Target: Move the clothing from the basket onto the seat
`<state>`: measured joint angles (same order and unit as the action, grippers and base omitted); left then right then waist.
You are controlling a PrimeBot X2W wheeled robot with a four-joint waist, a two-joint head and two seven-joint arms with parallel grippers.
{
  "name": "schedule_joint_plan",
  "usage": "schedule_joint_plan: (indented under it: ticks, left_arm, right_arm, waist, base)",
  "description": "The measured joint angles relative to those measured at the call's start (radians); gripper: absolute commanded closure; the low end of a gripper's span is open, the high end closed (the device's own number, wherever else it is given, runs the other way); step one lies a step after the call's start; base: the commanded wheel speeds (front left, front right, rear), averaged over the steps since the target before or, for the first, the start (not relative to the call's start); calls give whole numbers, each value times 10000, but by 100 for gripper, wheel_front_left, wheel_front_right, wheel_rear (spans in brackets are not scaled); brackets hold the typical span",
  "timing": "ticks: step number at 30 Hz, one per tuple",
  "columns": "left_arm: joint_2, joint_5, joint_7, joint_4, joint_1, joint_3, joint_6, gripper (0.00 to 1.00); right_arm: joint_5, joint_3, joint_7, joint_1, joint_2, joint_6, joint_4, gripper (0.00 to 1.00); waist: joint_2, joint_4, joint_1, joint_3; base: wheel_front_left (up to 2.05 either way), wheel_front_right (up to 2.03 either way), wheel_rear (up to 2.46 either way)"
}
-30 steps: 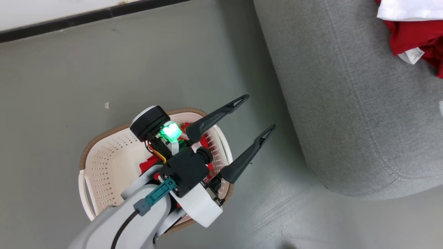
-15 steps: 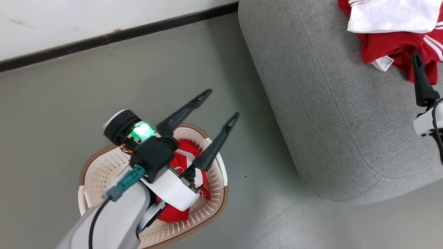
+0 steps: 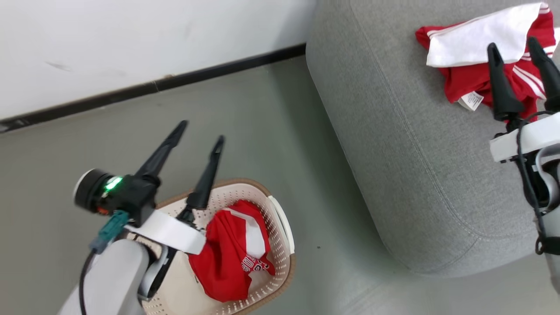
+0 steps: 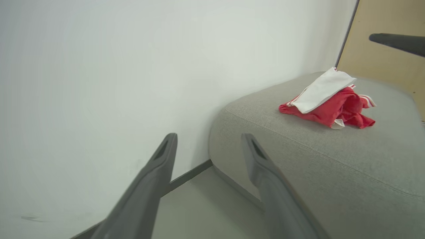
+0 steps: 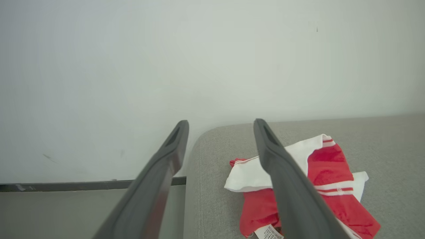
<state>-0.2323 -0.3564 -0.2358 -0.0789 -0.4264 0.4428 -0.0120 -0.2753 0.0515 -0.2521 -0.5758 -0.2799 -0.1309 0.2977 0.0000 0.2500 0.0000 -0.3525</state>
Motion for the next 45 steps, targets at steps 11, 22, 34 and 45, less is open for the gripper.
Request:
schedule_joint_plan:
  ticks: [11,22,34,45]
  left_arm:
    - [2,-495,-125,-853,1088,-1147,-671,0]
    - [127,-815,-136,-1277,2227,-2522,-1413,0]
    - [299,-389,-136,-1279,3403,-3193,-1879,0]
    - [364,-194,-136,-1346,4209,-3375,-1877,0]
  right_arm:
    - [779,309,-2,658,650,0,-550,0]
    - [1220,155,-2,1935,1275,0,-729,0]
    - [1674,23,-2,3602,1916,0,-1104,0]
    - [1756,-169,-2,5398,2240,0,-1267,0]
  waist:
    - [0,-392,0,983]
    - [0,-781,1,2010]
    - [0,-1142,0,3042]
    - [0,-1323,1,3753]
  base:
    - [0,0,0]
    - [0,0,0]
    - [0,0,0]
    - [0,0,0]
